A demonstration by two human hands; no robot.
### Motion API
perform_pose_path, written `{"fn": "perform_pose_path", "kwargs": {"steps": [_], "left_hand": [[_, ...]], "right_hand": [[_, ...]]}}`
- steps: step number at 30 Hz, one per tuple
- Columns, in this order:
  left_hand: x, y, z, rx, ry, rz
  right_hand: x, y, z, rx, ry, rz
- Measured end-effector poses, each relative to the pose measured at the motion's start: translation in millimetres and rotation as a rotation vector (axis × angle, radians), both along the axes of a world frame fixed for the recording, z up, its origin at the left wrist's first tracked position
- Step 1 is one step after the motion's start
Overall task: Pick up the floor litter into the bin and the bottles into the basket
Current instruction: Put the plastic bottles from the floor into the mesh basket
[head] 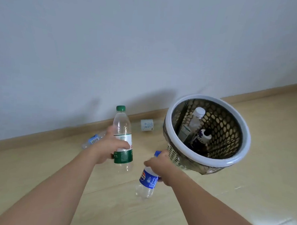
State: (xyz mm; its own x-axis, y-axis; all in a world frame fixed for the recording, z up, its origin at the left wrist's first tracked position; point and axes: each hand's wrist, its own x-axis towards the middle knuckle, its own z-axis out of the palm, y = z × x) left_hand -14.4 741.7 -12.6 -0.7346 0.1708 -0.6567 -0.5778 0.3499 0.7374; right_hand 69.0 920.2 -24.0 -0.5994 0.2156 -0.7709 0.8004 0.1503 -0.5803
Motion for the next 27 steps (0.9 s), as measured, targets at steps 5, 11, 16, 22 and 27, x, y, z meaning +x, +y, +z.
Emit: {"fn": "perform_pose_path", "kwargs": {"steps": [5, 11, 16, 22, 27], "left_hand": [[27.0, 46.6, 128.5, 0.154, 0.173, 0.005], [50.3, 114.6, 216.2, 0.154, 0.428, 0.035], [45.1, 161.4, 228.4, 0.166, 0.484, -0.068], [10.8, 203.7, 176.1, -0.016, 0.46, -0.207], [-5.9, 220.4, 116.7, -0.156, 0.591, -0.253]], "right_hand": [[44.4, 39.5, 93.9, 0.167, 0.095, 0.015], [73.9, 107.3, 185.4, 0.149, 0.183, 0.058], [58.6, 169.6, 219.0, 0.202, 0.423, -0.201], [14.5, 204.9, 177.6, 0.601, 0.52, -0.007], [-16.5, 206.4, 114.6, 0.748, 0.397, 0.169]]}}
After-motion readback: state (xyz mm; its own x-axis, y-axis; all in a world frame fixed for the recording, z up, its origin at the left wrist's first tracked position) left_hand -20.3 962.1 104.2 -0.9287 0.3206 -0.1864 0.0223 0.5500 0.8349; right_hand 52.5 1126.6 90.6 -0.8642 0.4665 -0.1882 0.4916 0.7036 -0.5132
